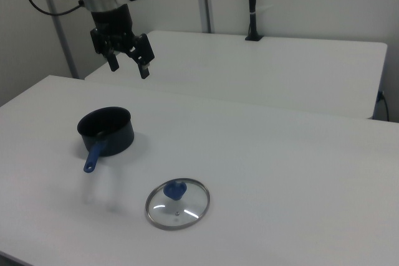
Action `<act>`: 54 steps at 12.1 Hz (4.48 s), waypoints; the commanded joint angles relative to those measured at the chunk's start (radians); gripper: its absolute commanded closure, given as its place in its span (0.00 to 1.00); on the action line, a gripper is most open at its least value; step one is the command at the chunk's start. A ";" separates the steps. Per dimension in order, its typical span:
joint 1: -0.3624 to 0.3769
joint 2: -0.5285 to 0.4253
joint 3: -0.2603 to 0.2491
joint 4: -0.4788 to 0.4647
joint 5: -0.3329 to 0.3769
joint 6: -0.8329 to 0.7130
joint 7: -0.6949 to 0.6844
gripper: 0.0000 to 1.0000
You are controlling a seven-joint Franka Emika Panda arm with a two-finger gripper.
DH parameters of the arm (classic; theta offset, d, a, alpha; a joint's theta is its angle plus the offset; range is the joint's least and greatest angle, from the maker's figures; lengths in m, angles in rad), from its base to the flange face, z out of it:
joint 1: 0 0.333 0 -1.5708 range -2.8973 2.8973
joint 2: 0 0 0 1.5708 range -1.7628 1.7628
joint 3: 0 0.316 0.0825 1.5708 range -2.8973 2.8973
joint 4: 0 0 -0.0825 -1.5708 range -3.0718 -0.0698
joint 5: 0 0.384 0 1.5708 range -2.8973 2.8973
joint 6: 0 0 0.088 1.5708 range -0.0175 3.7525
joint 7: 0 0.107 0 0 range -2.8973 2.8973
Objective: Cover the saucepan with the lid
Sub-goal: 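Move the gripper toward the glass lid's blue knob, then lower the gripper and grasp the blue knob of the glass lid, then lift the glass lid and carry it over the black saucepan, then lower the lid onto the saucepan rim and open the gripper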
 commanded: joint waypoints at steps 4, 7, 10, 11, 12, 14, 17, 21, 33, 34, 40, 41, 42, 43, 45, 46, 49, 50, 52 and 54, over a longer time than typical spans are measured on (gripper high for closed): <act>0.000 -0.018 -0.004 -0.025 0.015 0.002 -0.024 0.00; 0.000 -0.017 -0.004 -0.026 0.015 0.001 -0.024 0.00; -0.018 -0.018 -0.006 -0.028 0.007 -0.004 -0.044 0.00; -0.031 -0.018 -0.010 -0.049 0.001 -0.006 -0.106 0.00; -0.047 -0.015 -0.012 -0.075 -0.029 -0.006 -0.241 0.00; -0.084 -0.017 -0.013 -0.168 -0.088 0.017 -0.271 0.00; -0.133 -0.014 -0.015 -0.407 -0.085 0.291 -0.228 0.00; -0.133 0.084 -0.015 -0.529 -0.088 0.488 -0.176 0.00; -0.141 0.164 -0.015 -0.562 -0.095 0.596 -0.161 0.33; -0.138 0.158 -0.015 -0.562 -0.095 0.588 -0.126 0.37; -0.085 0.098 0.023 -0.271 -0.080 0.201 -0.075 0.40; -0.075 0.106 0.045 -0.181 -0.068 0.132 -0.022 0.39; -0.066 0.118 0.089 -0.099 -0.036 0.101 0.034 0.39; -0.055 0.153 0.143 -0.015 -0.025 0.065 0.109 0.39; -0.019 0.305 0.239 0.180 -0.040 -0.010 0.296 0.39; 0.042 0.375 0.250 0.261 -0.051 -0.016 0.359 0.39; 0.202 0.509 0.241 0.343 -0.117 0.017 0.495 0.39; 0.228 0.547 0.241 0.363 -0.134 0.022 0.511 0.39; 0.256 0.584 0.241 0.354 -0.157 0.059 0.540 0.39; 0.258 0.618 0.240 0.354 -0.184 0.112 0.586 0.39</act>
